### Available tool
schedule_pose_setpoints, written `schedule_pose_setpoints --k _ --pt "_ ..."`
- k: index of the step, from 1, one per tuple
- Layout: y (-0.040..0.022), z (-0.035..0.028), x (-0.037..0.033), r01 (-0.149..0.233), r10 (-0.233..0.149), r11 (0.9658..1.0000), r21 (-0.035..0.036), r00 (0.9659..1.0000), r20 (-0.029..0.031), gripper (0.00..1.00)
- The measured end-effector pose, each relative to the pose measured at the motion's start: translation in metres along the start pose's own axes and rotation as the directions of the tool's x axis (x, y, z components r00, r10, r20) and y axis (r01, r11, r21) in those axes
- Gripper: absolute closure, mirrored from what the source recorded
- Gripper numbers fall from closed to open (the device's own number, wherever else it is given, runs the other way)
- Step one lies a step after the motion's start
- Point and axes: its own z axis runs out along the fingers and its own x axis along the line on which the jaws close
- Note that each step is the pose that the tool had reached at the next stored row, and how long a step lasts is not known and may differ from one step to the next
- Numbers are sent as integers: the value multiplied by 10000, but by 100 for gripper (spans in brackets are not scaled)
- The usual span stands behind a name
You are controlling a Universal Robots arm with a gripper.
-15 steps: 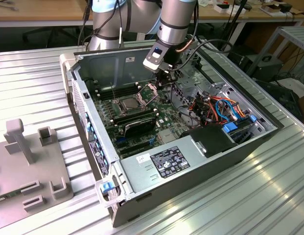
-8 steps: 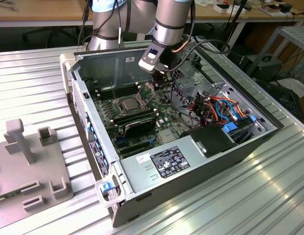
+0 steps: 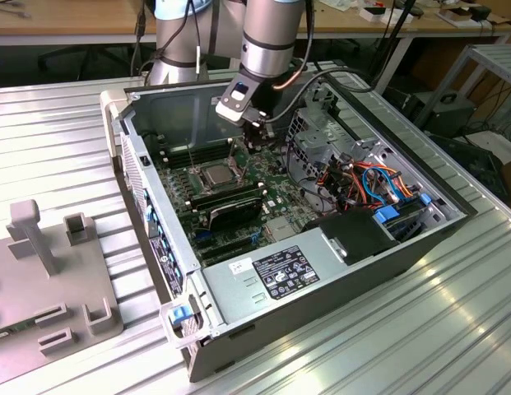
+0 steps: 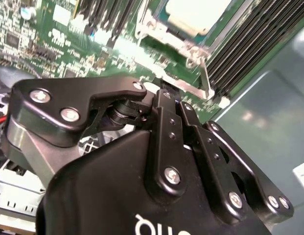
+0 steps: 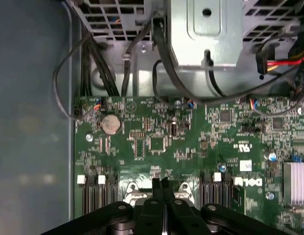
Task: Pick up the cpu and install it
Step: 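Close the cpu cover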
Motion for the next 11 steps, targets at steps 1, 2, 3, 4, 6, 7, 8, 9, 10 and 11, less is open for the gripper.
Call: schedule_pose_setpoints --k 1,2,3,4,6,7,8,9,10,11 --pt "-21 -1 0 1 -1 10000 -3 10000 0 89" --pt "-50 -3 1 0 0 10000 -7 10000 0 89" --pt "-76 -5 0 0 0 10000 -10 10000 2 89" --pt "-102 -7 0 0 0 10000 -13 10000 3 89" --pt "-147 -9 -1 1 -1 10000 -19 10000 2 89" --pt "-166 -10 -1 0 0 10000 -21 10000 2 89" --pt "-187 -12 -1 -1 1 10000 -22 10000 2 89" --pt "-194 -12 -1 -1 1 10000 -23 10000 2 89" --pt "-198 -12 -1 0 0 10000 -23 10000 2 89" --pt "-198 -12 -1 1 -1 10000 -23 10000 2 89"
